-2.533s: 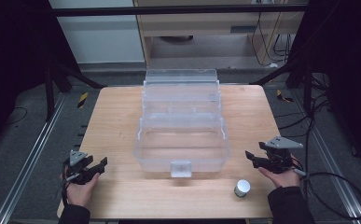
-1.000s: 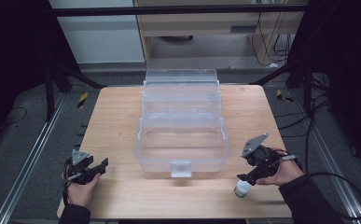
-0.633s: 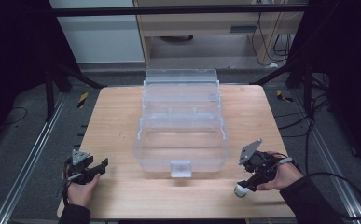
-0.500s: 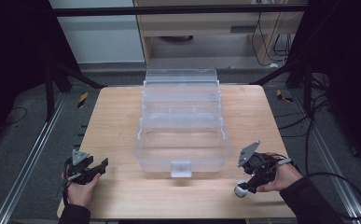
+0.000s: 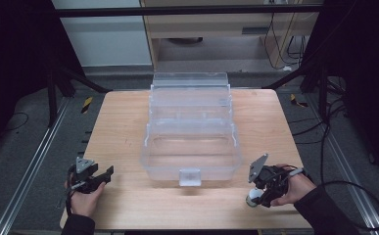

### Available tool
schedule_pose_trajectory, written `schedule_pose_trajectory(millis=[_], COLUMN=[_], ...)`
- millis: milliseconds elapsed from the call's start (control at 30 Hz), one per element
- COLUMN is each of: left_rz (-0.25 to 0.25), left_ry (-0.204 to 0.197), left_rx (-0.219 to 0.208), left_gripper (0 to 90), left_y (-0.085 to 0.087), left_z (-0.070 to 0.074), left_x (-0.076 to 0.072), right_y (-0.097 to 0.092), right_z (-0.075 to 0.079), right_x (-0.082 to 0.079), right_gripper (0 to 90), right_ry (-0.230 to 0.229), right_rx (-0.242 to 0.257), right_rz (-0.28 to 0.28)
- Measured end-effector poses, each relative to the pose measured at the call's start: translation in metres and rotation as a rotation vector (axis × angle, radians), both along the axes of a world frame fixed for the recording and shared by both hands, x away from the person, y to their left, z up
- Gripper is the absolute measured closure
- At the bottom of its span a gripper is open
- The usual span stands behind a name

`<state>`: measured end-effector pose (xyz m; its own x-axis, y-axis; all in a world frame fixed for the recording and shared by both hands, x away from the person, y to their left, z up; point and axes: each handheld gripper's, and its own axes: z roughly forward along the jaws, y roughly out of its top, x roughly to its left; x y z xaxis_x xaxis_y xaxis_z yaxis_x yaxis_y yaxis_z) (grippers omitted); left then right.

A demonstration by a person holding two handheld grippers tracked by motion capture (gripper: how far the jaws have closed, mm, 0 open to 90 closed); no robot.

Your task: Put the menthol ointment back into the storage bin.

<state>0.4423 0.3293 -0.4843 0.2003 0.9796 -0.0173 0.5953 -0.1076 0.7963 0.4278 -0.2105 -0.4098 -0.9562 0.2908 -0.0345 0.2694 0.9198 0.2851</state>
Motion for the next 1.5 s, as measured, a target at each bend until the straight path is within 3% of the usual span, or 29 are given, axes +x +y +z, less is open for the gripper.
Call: schedule_pose_trajectory(millis=[900,1500], left_rz=[-0.001,-0.003], left_ry=[0.005,0.014], left_rx=[0.010,0.016], left_gripper=[37.2,37.3], left_y=[0.000,-0.002], left_z=[0.000,-0.001], left_x=[0.000,0.000], right_y=[0.012,0.012], right_z=[-0.025,-0.019], right_x=[0.006,0.011], right_gripper=[47.5,50.4], right_ry=[0.054,0.074], right_rx=[-0.121,-0.108], right_rz=[0.081,0.014])
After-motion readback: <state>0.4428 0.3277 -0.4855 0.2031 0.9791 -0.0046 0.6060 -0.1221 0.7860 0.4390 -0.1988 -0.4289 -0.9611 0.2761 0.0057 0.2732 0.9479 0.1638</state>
